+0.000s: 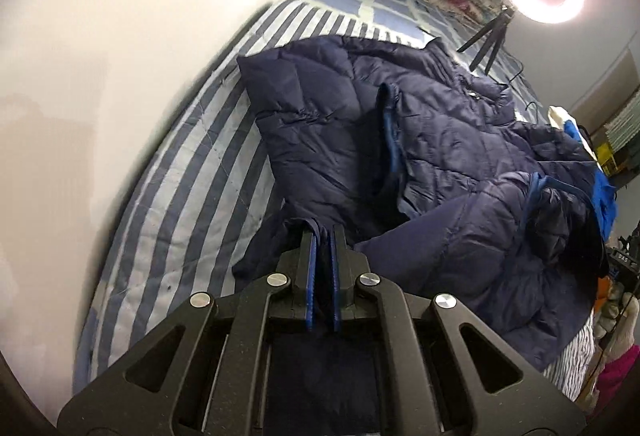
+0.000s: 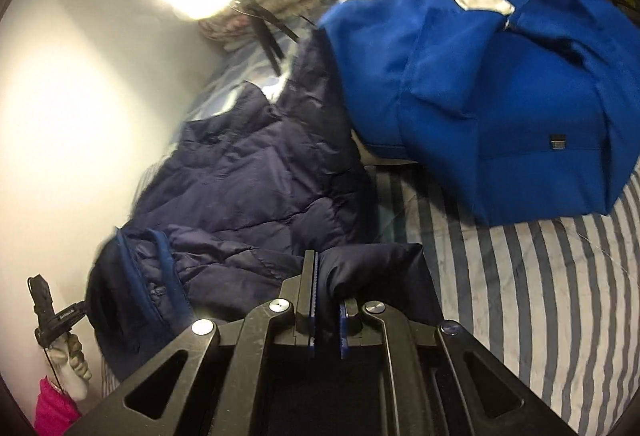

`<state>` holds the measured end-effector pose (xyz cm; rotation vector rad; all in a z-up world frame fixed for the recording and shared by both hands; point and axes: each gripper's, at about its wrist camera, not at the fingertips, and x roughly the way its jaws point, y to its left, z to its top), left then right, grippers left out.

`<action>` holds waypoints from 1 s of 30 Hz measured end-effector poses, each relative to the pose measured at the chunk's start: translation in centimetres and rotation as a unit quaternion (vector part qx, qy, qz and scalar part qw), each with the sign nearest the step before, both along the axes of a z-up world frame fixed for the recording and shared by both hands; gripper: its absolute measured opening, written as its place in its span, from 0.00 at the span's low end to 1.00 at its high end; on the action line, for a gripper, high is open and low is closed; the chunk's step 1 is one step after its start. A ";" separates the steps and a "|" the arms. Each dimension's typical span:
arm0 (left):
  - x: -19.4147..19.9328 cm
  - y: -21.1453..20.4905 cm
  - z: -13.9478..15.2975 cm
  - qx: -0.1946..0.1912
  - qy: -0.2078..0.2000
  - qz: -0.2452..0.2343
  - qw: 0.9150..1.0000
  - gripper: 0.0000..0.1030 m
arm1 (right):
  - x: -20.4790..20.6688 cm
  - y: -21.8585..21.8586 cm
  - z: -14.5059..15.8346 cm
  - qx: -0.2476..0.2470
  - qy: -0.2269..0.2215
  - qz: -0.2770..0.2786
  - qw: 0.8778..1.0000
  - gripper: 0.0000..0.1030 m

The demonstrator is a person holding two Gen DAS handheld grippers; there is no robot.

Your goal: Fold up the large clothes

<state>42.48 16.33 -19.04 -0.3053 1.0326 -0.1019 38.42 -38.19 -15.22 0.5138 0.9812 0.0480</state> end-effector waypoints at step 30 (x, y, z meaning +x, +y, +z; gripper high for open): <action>2.8 -2.6 0.9 0.161 -0.050 -0.094 0.981 0.60 | -1.9 -0.8 0.6 -0.104 -0.048 0.091 0.989 0.63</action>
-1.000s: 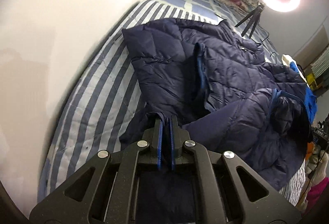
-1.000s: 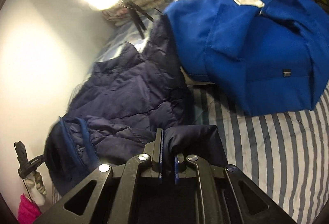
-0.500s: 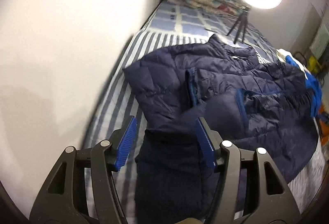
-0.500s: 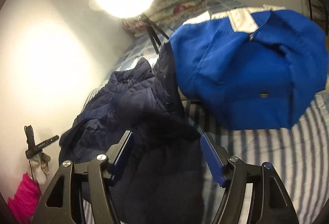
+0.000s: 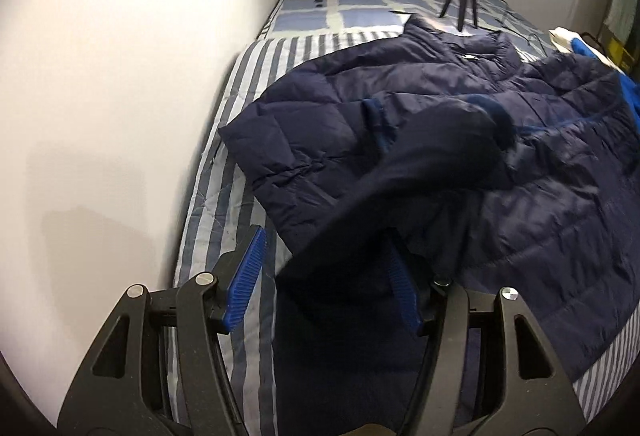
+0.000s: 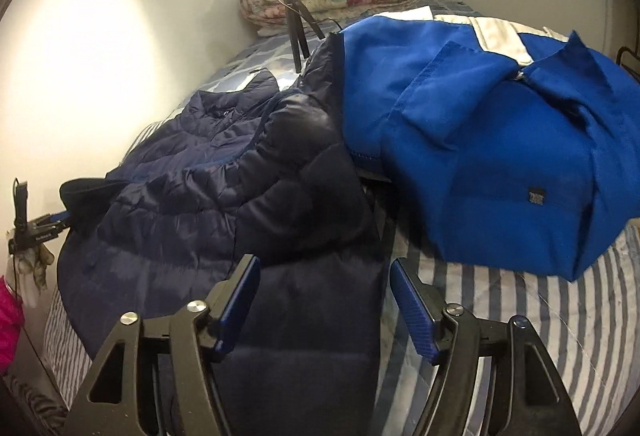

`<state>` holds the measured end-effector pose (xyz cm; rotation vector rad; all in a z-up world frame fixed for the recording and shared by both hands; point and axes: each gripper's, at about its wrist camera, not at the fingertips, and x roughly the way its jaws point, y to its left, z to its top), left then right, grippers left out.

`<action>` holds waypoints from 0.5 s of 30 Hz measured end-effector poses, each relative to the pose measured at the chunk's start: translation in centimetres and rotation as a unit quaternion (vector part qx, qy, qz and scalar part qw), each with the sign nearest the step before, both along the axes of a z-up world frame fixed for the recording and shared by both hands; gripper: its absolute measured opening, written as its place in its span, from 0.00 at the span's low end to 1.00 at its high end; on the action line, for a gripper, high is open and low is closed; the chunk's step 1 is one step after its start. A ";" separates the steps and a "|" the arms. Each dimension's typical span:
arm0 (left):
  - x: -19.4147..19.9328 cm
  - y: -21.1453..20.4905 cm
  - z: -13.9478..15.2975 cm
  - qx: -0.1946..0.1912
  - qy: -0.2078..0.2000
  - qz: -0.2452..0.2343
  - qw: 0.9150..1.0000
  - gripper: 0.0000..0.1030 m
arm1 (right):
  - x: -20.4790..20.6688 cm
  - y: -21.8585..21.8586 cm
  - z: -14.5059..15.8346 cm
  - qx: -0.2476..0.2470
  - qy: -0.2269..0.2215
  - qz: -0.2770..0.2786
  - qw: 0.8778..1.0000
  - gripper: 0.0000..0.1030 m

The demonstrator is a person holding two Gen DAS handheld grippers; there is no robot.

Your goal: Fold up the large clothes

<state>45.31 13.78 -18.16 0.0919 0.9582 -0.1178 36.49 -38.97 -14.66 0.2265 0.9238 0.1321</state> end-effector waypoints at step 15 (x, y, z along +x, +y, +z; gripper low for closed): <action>1.8 0.4 0.6 -0.010 -0.027 0.019 0.999 0.65 | 0.7 3.5 2.0 -0.061 0.002 0.051 0.997 0.24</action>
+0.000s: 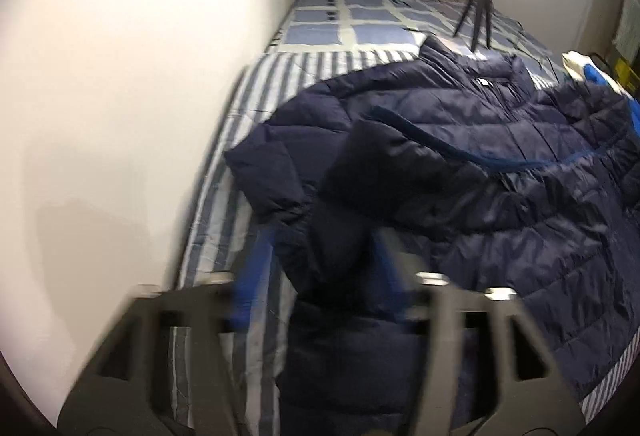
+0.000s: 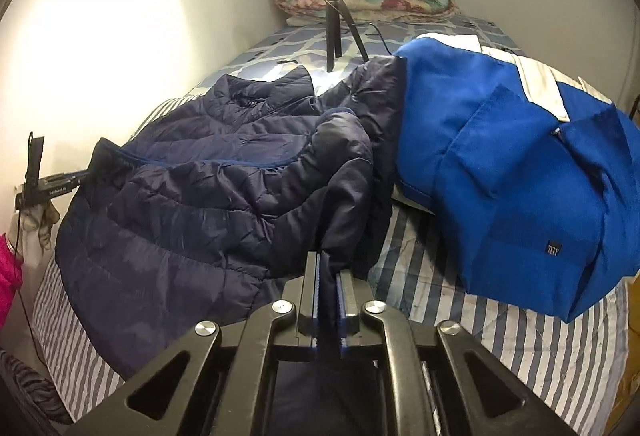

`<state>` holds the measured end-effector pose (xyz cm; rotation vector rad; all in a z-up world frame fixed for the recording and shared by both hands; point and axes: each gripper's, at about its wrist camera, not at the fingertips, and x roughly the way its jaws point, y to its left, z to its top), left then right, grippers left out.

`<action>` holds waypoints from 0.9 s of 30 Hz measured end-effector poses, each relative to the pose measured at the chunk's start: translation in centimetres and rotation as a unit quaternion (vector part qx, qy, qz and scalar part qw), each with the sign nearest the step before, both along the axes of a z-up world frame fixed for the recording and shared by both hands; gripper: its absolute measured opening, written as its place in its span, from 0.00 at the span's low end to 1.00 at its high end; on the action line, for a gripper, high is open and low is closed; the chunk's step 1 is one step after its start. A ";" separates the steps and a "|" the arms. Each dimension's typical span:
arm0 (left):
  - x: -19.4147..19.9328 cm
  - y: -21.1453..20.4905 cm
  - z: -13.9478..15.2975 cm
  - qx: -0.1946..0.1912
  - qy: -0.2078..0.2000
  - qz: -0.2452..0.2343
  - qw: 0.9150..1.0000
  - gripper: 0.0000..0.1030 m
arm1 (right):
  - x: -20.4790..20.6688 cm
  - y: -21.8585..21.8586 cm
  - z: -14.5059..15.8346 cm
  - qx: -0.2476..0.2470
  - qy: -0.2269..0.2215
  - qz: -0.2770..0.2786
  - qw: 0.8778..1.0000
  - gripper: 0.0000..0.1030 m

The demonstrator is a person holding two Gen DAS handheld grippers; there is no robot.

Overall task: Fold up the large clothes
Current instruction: 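Grasp the jacket hem with both tools and lift it toward the collar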

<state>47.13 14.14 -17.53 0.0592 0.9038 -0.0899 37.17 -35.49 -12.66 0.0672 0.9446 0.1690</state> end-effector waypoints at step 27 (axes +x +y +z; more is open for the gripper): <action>5.3 -2.3 9.2 0.082 -0.111 -0.016 0.990 0.02 | 4.5 0.5 7.6 -0.063 -0.096 -0.061 0.991 0.00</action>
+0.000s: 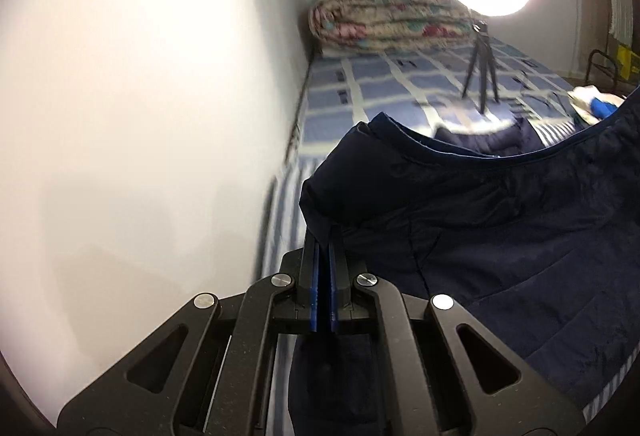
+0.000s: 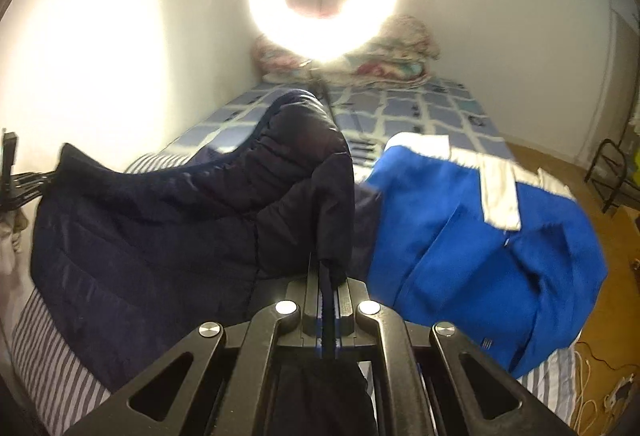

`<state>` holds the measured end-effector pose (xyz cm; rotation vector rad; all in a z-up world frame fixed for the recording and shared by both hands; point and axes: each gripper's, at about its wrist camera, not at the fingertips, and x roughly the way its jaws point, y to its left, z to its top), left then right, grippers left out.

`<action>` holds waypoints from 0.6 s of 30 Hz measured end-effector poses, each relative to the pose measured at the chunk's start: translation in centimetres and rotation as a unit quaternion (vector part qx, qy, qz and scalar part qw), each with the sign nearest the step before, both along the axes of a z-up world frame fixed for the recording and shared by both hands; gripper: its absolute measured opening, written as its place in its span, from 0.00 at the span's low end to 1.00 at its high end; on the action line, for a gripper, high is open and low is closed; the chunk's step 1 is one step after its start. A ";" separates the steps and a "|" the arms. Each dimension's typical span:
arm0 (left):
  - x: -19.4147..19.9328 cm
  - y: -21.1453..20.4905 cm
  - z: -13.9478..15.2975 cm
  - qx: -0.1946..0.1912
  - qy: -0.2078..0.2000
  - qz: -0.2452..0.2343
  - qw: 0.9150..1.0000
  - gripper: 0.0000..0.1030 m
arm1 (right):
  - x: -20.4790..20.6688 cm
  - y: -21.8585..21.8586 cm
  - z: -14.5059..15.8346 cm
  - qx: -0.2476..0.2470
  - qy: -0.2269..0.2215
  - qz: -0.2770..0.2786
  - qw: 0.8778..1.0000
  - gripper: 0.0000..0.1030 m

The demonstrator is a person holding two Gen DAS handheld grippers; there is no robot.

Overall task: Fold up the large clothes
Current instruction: 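Grasp the jacket hem with both tools and lift it toward the collar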

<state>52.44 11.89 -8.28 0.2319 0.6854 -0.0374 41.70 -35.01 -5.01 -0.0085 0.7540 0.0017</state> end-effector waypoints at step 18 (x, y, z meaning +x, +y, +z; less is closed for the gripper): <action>15.3 -7.5 -13.7 0.135 0.068 0.049 0.987 0.15 | 10.7 0.6 -7.2 -0.119 0.073 -0.057 0.989 0.03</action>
